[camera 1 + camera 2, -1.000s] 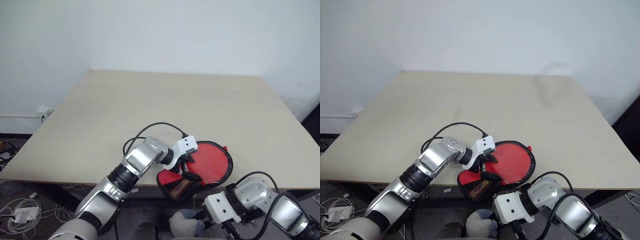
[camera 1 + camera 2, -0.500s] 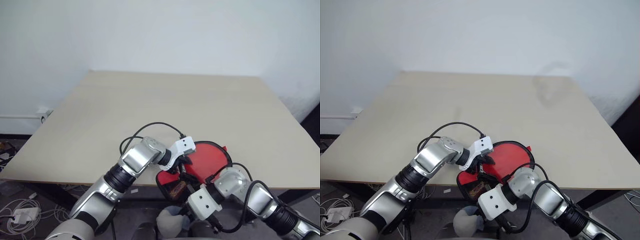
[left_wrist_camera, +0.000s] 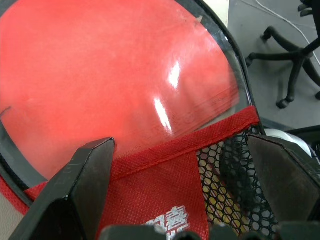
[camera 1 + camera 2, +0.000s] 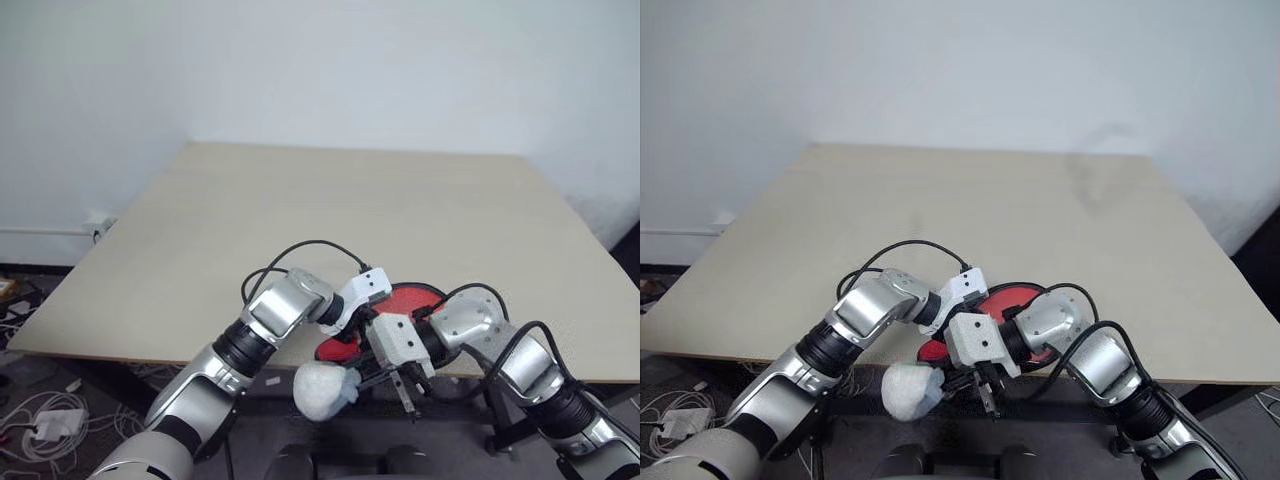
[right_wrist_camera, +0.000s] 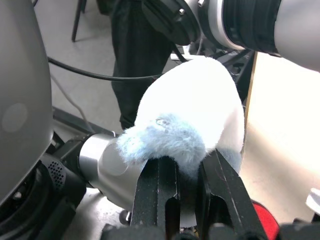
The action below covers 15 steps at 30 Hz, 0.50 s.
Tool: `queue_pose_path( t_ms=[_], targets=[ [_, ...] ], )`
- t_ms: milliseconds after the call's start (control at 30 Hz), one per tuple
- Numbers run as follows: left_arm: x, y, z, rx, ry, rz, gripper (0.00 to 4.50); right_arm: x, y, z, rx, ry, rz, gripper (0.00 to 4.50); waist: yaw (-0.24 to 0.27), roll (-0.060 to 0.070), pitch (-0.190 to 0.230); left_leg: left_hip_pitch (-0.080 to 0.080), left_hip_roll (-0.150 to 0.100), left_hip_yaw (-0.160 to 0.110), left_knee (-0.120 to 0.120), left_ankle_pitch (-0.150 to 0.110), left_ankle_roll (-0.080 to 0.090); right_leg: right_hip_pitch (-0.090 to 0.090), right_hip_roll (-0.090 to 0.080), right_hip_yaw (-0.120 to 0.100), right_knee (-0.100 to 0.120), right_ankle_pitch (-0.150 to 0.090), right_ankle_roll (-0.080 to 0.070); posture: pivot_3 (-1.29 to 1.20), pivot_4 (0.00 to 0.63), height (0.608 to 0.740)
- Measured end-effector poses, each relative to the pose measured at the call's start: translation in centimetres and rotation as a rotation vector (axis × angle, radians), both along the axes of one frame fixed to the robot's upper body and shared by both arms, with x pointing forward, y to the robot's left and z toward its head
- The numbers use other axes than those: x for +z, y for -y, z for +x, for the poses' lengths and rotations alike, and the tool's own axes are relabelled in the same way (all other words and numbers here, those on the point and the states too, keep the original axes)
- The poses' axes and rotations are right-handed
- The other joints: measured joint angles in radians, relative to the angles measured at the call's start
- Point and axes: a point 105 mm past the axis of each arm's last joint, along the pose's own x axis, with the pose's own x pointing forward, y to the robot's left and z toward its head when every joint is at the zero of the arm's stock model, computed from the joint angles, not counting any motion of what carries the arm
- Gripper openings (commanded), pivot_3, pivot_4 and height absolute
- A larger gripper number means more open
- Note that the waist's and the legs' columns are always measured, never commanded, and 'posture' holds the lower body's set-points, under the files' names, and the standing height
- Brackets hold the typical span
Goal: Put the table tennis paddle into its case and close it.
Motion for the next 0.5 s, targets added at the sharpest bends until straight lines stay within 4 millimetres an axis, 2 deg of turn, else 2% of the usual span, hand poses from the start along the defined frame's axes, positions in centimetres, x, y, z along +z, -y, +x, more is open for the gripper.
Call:
queue_pose_path(
  t_ms=[33,100,267,400,433,500],
  targets=[
    [-0.1,0.1,0.1,0.001,-0.004,-0.004,4.5,0.2,0.4,0.2,-0.042,-0.025,0.007,0.55,0.002,0.0,0.0,0.0,0.0,0.0,0.001,0.0,0.0,0.001,0.0,0.0,0.0,0.0,0.0,0.0,0.0,0.74],
    [-0.1,0.4,0.2,0.001,-0.006,-0.011,4.5,0.5,1.0,0.6,-0.092,-0.044,0.007,0.94,0.006,0.0,0.0,0.0,-0.001,-0.001,0.002,0.0,0.0,0.001,0.0,0.0,0.0,0.0,0.0,0.0,0.0,0.74],
    [-0.1,1.3,0.4,-0.014,-0.003,-0.038,4.5,1.4,1.8,1.1,-0.172,-0.083,0.051,2.77,0.023,0.0,0.0,0.0,-0.003,-0.001,0.003,-0.001,-0.002,0.002,-0.003,0.0,0.0,0.0,0.0,0.0,0.0,0.74],
    [-0.2,1.7,0.5,-0.024,-0.005,-0.053,4.5,2.4,2.0,0.5,-0.187,-0.042,0.095,4.18,0.032,-0.001,0.0,-0.001,-0.004,-0.002,0.003,-0.002,-0.004,0.003,-0.003,0.0,-0.002,0.0,0.0,0.0,0.0,0.74],
    [-0.2,1.7,0.5,-0.026,-0.004,-0.056,4.5,2.0,2.2,0.2,-0.19,-0.049,0.087,4.47,0.035,-0.001,0.0,-0.001,-0.005,-0.002,0.004,-0.002,-0.004,0.003,-0.004,0.0,-0.002,0.0,0.0,0.0,0.0,0.74],
    [-0.3,1.8,0.6,-0.028,-0.006,-0.058,4.5,1.3,2.7,-0.2,-0.206,-0.067,0.069,4.47,0.034,-0.001,0.0,-0.001,-0.005,-0.001,0.004,-0.003,-0.004,0.003,-0.004,0.001,-0.003,0.0,0.0,0.0,0.0,0.74]
  ],
)
